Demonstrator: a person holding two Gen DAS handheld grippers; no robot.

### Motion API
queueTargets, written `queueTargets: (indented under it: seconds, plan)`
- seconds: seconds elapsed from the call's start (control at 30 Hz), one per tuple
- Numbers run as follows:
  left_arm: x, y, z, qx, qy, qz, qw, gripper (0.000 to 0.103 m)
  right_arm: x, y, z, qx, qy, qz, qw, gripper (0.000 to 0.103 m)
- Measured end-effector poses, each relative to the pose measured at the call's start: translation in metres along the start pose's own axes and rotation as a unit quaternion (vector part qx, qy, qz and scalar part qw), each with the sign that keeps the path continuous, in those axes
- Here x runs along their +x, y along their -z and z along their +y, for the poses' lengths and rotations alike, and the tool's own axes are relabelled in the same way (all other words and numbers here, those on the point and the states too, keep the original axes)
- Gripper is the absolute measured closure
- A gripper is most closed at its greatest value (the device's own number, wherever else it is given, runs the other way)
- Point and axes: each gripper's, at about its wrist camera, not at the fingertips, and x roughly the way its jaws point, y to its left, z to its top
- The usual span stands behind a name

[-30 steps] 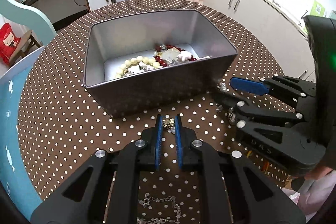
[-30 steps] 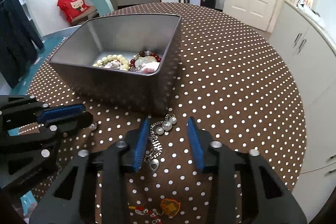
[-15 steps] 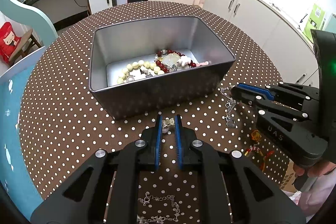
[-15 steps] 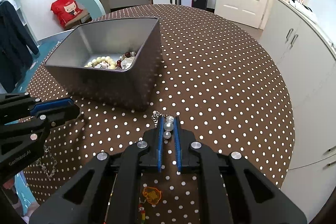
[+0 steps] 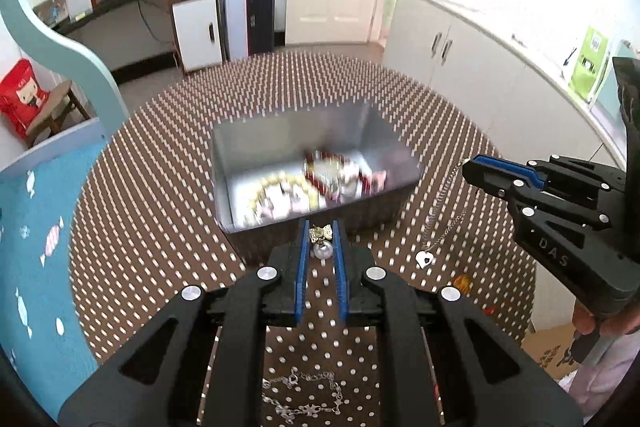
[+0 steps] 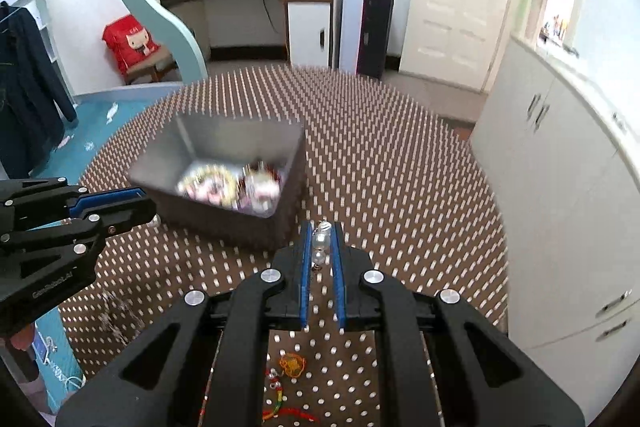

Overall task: Organize jewelry
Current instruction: 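Carry both pieces into the silver tin and open both grippers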

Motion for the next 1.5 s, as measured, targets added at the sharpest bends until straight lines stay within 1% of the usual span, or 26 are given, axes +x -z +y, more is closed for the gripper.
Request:
queueTargets:
  seconds: [0.17,0.23,0.4,0.53,0.6,0.73,0.87,0.97,1.07,1.1,1.13,1.17,1.23,1.27,1.3,1.5]
  plan:
    - [-0.028,-0.026,0.005,0.004,-0.010,-0.048,0.9988,0.092,-0.028,-0.029,0.008,-0.020,0.005,-0.049,0.999,0.095]
    - [-0.035,-0.035,0.008,0.003,-0.014,-0.059,0.9981,0.092,-0.035,-0.038,0.010,-0.029,0.007,-0.064,0.997,0.095]
    - [-0.043,-0.053,0.013,0.002,-0.023,-0.075,0.9969,0.092,-0.049,-0.064,0.021,-0.044,0.001,-0.100,0.994,0.095]
    - [-0.038,-0.064,0.016,0.004,-0.026,-0.074,0.9969,0.091,-0.049,-0.082,0.029,-0.058,-0.014,-0.114,0.992,0.094]
    - [-0.033,-0.068,0.019,0.000,-0.024,-0.069,0.9973,0.091,-0.042,-0.085,0.031,-0.062,-0.018,-0.111,0.992,0.094]
    - [-0.013,-0.074,0.028,-0.010,-0.014,-0.052,0.9985,0.091,-0.013,-0.084,0.037,-0.066,-0.031,-0.080,0.994,0.094]
    - [0.011,-0.077,0.037,-0.023,0.005,-0.027,0.9993,0.091,0.018,-0.078,0.039,-0.062,-0.046,-0.041,0.996,0.094]
    - [0.029,-0.077,0.040,-0.032,0.012,-0.009,0.9994,0.091,0.033,-0.076,0.041,-0.056,-0.048,-0.018,0.997,0.094]
    - [0.043,-0.080,0.042,-0.045,0.018,0.014,0.9987,0.090,0.042,-0.073,0.040,-0.045,-0.058,-0.003,0.997,0.094]
    - [0.046,-0.079,0.043,-0.048,0.019,0.018,0.9985,0.088,0.044,-0.073,0.039,-0.043,-0.057,-0.002,0.997,0.093]
    - [0.048,-0.079,0.043,-0.050,0.016,0.021,0.9984,0.083,0.043,-0.073,0.038,-0.041,-0.048,-0.004,0.998,0.083]
    - [0.048,-0.079,0.043,-0.049,0.010,0.021,0.9985,0.072,0.043,-0.076,0.036,-0.037,-0.042,-0.006,0.998,0.074]
    - [0.047,-0.080,0.047,-0.056,-0.001,0.018,0.9983,0.063,0.040,-0.077,0.028,-0.022,-0.023,-0.012,0.999,0.051]
    - [0.046,-0.079,0.050,-0.063,-0.002,0.018,0.9979,0.053,0.038,-0.077,0.023,-0.016,-0.020,-0.014,1.000,0.046]
    - [0.045,-0.078,0.053,-0.069,-0.001,0.018,0.9974,0.046,0.037,-0.076,0.020,-0.011,-0.018,-0.015,1.000,0.043]
    - [0.043,-0.075,0.054,-0.074,-0.007,0.020,0.9970,0.046,0.034,-0.069,0.015,-0.001,-0.011,-0.009,1.000,0.042]
